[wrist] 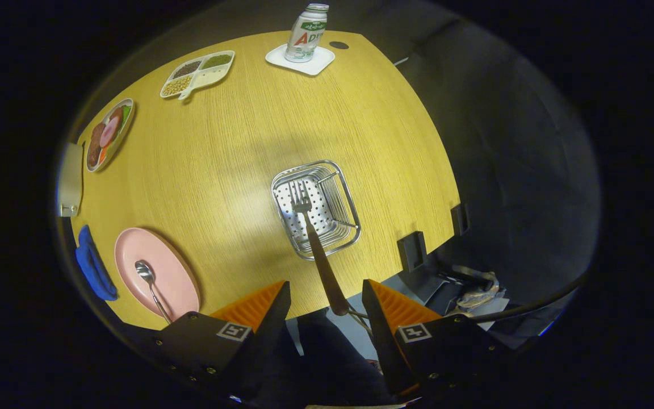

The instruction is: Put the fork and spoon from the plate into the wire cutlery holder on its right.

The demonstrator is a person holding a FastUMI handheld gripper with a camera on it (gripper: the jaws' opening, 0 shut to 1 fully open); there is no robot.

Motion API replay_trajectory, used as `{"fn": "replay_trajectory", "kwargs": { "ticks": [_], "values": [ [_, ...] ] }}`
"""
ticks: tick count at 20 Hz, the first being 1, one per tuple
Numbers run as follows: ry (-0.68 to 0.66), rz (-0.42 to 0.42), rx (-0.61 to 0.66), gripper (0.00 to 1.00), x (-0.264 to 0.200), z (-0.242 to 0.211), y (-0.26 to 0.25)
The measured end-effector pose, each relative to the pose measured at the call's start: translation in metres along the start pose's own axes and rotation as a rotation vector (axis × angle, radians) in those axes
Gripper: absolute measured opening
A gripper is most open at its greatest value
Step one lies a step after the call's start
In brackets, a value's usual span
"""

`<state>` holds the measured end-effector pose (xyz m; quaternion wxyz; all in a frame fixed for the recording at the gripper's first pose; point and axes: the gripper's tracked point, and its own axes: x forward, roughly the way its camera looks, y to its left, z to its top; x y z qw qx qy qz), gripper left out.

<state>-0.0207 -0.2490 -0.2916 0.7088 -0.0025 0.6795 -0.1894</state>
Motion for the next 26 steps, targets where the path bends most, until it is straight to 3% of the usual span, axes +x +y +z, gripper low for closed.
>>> {"fn": "replay_trajectory", "kwargs": {
  "ticks": [9,20,26],
  "values": [
    [-0.096,-0.042,-0.082,0.79,-0.036,-0.016,0.053],
    [-0.099,0.058,-0.351,0.79,-0.028,-0.079,0.203],
    [-0.093,0.119,-0.396,0.79,-0.01,-0.097,0.261]
  ]
}}
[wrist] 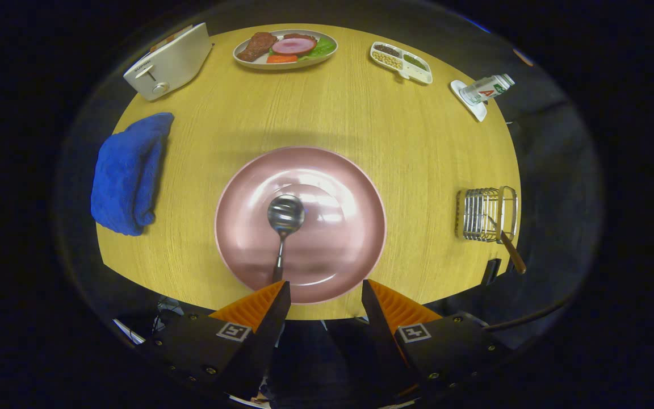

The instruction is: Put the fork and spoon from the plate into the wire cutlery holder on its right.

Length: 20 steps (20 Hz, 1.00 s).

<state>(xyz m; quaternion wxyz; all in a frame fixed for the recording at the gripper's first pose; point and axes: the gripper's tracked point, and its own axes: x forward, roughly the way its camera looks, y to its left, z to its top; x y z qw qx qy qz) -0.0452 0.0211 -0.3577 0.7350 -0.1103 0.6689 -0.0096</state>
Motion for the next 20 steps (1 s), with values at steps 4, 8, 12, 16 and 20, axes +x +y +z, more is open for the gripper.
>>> {"fn": "replay_trajectory", "kwargs": {
  "ticks": [4,8,12,16,20],
  "values": [
    [0.011,0.013,-0.013,0.78,0.022,-0.005,0.019],
    [0.029,0.036,-0.025,0.72,0.043,-0.008,0.029],
    [0.034,0.055,-0.027,0.49,0.058,-0.008,0.036],
    [0.037,0.076,-0.032,0.41,0.066,-0.006,0.042],
    [0.042,0.06,-0.064,0.2,0.055,-0.007,0.044]
  ]
}}
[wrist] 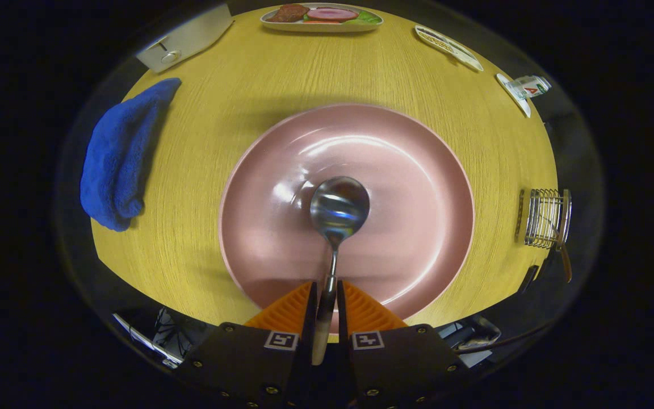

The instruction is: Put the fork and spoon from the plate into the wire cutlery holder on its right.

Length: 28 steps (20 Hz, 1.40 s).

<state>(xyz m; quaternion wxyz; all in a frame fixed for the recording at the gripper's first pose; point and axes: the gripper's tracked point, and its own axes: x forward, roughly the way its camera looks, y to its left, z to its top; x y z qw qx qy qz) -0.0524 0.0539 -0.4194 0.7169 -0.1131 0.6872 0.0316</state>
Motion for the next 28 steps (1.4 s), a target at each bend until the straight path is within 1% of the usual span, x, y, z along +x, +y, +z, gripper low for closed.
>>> {"fn": "replay_trajectory", "kwargs": {
  "ticks": [1,2,6,9,12,15,18,21,26,28],
  "values": [
    [0.007,0.032,-0.014,0.1,0.009,0.002,0.003],
    [0.009,0.025,-0.019,0.09,0.014,0.002,-0.001],
    [-0.001,-0.013,-0.004,0.09,-0.004,0.002,-0.009],
    [-0.018,-0.061,0.009,0.09,-0.022,0.007,-0.027],
    [-0.037,-0.089,0.029,0.09,-0.035,0.012,-0.039],
    [-0.024,-0.124,0.017,0.09,-0.04,0.009,-0.052],
    [-0.013,-0.129,0.003,0.09,-0.039,0.007,-0.054],
    [-0.012,-0.151,-0.008,0.09,-0.046,0.005,-0.059],
    [-0.043,-0.222,-0.007,0.09,-0.076,0.01,-0.08],
    [-0.062,-0.254,0.012,0.09,-0.091,0.011,-0.093]
  ]
}}
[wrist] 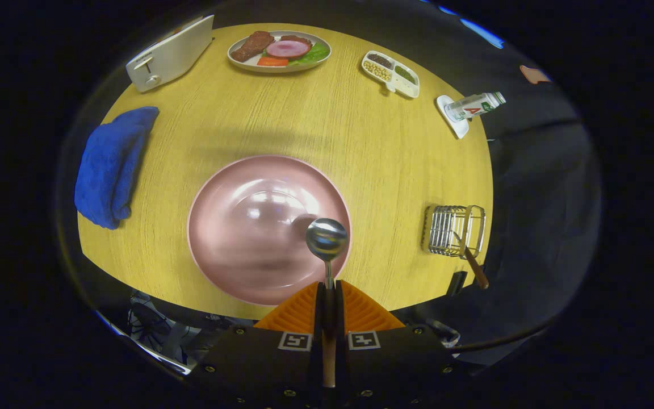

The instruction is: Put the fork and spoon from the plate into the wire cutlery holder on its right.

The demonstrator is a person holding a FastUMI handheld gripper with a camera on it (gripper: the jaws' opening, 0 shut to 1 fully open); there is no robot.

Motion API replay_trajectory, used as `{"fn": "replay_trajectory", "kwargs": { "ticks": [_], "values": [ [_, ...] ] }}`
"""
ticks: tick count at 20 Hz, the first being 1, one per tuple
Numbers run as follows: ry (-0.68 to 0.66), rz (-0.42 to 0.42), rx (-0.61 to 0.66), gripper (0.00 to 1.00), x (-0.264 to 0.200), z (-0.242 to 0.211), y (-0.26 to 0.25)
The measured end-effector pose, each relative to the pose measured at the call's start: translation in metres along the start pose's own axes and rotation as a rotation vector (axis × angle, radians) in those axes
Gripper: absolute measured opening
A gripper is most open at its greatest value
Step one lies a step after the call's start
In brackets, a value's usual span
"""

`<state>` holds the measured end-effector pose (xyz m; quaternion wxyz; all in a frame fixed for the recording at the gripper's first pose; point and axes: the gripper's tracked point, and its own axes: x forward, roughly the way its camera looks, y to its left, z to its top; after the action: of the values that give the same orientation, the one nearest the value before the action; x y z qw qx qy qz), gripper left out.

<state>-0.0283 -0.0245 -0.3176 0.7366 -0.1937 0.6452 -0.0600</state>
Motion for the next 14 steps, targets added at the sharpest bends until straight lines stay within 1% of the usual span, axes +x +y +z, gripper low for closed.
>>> {"fn": "replay_trajectory", "kwargs": {
  "ticks": [4,7,14],
  "values": [
    [-0.028,-0.036,0.08,0.09,-0.018,0.003,-0.038],
    [-0.028,-0.061,0.14,0.09,-0.021,0.003,-0.07],
    [0.012,-0.09,0.275,0.09,-0.009,-0.003,-0.146]
  ]
}}
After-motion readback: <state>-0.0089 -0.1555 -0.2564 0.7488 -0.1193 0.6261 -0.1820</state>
